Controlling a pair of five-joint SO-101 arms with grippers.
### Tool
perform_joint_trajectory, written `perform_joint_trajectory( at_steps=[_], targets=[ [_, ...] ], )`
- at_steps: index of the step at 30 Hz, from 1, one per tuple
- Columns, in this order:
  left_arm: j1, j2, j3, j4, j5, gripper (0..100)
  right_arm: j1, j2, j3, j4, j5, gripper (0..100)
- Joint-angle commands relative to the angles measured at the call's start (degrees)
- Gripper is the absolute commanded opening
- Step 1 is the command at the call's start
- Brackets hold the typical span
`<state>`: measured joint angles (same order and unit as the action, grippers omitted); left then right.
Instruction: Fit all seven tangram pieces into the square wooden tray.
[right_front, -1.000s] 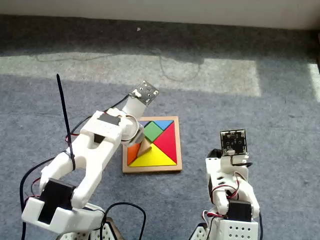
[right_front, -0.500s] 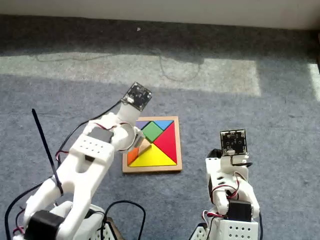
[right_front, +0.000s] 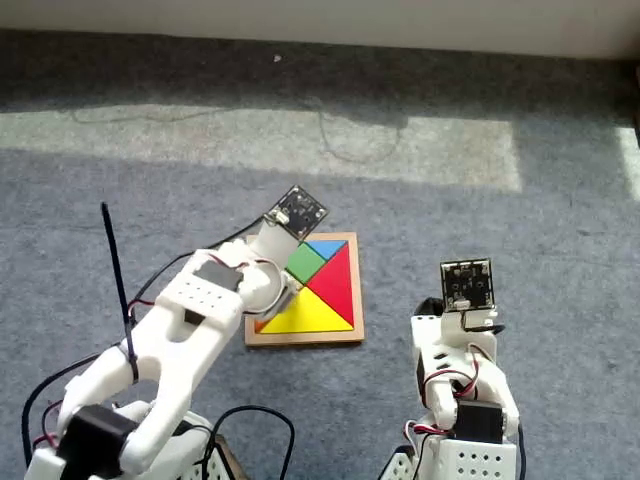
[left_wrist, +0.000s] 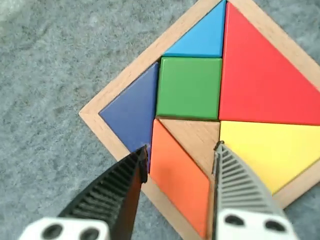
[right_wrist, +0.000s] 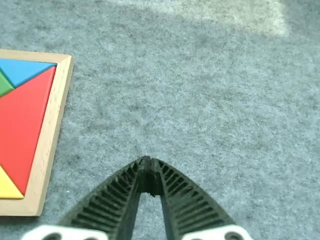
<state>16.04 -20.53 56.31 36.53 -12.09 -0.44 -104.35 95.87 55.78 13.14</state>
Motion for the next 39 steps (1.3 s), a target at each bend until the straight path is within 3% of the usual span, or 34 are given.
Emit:
perform_joint_trajectory(
  at_steps=[1, 9, 20, 28, 33, 39],
  targets=[
    [0.7, 5.8, -6.1, -0.5, -0.5, 22, 0.7, -0.7, 7.5, -1.1, 0.6, 1.2],
    [-1.0, 1.0, -5.2, 2.1, 2.2, 20, 0.7, -0.7, 7.5, -1.1, 0.6, 1.2],
    [-3.6, -17.4, 10.5, -8.4, 2.9, 19, 0.7, -0.7, 7.5, -1.1, 0.6, 1.2],
    [-5.6, -27.1, 16.6, -10.8, 3.1, 17, 0.7, -0.7, 7.5, -1.1, 0.6, 1.2],
    [-8.0, -39.3, 21.8, -10.7, 2.7, 3, 0.7, -0.7, 7.5, -1.0, 0.4, 1.2],
    [-9.8, -54.4, 29.7, -10.5, 2.7, 7, 0.7, -0.7, 7.5, -0.9, 0.4, 1.2]
  ],
)
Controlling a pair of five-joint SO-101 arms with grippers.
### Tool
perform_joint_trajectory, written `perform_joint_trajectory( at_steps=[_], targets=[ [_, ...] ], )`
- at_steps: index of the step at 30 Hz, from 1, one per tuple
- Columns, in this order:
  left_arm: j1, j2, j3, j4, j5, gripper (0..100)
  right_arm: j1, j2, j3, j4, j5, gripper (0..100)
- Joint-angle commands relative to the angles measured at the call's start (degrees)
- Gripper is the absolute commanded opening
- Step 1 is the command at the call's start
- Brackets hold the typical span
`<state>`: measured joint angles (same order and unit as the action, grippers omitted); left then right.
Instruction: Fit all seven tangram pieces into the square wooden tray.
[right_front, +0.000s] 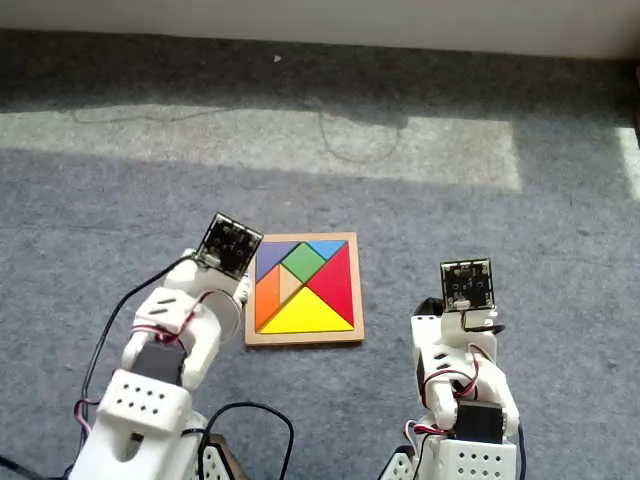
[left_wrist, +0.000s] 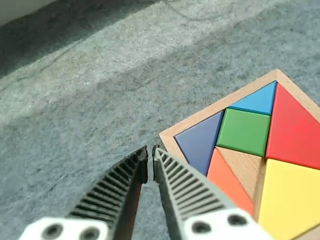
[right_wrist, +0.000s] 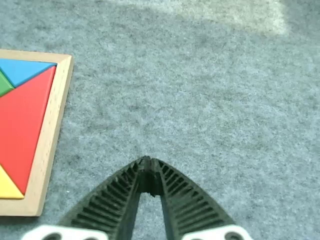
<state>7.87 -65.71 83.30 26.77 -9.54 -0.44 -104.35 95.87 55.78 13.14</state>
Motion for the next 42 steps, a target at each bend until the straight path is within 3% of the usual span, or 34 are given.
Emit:
perform_joint_trajectory(
  at_steps=[1, 11, 18, 31, 39, 42],
  targets=[
    [-2.2, -11.7, 3.7, -0.6, 0.2, 8, 0.7, -0.7, 7.5, -0.9, 0.4, 1.2],
    [-7.3, -40.7, 9.9, 13.0, 0.4, 8, 0.4, -0.7, 7.5, -0.9, 0.5, 1.2],
    [-7.6, -37.9, 9.5, 13.7, 0.3, 8, 0.3, -0.7, 7.5, -0.8, 0.5, 1.2],
    [-8.2, -38.1, 13.8, 24.4, 0.5, 8, 0.1, -0.7, 7.5, -0.7, 0.4, 1.2],
    [-4.7, -38.1, 13.8, 34.7, 0.3, 8, -14.4, -0.7, 7.5, 10.2, 0.3, 1.3],
    [-4.4, -38.1, 13.8, 38.8, 0.3, 8, -15.1, -0.7, 7.5, 10.2, 0.3, 1.3]
  ],
)
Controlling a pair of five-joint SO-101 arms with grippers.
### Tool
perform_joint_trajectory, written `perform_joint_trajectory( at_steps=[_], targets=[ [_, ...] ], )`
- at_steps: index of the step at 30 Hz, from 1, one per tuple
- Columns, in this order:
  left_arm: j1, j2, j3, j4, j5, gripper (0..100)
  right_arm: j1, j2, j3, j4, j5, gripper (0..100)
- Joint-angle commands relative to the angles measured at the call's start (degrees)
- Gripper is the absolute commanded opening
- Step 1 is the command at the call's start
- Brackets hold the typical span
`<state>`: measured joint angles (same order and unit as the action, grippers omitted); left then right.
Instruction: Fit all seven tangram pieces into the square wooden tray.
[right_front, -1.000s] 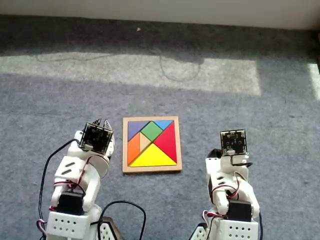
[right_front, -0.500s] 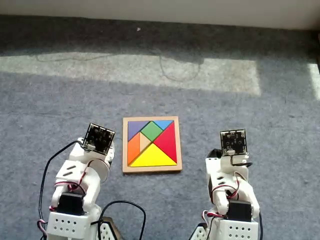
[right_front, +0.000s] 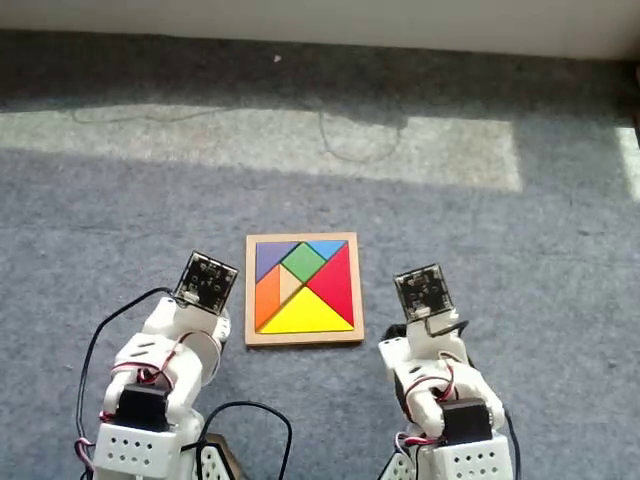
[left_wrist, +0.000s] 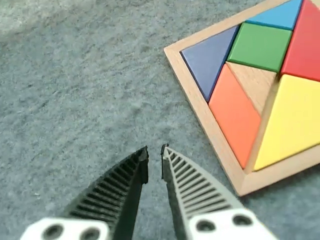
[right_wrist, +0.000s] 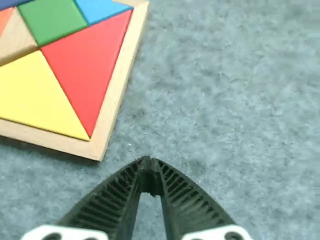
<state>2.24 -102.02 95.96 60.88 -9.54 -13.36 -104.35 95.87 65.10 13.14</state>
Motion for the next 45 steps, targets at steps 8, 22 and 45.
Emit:
perform_joint_trajectory(
  at_steps=[8, 22, 45],
  targets=[
    [0.6, -1.8, 1.2, 14.5, 0.3, 8, -2.2, -0.7, 7.5, 1.5, 0.3, 1.3],
    [-6.3, -1.8, 1.2, 14.3, 0.3, 8, -2.2, -0.7, 7.5, 4.2, -15.1, 0.9],
    [-6.0, -1.8, 1.2, 14.6, 0.4, 8, -2.2, -0.7, 7.5, 6.5, -15.2, 0.9]
  ],
)
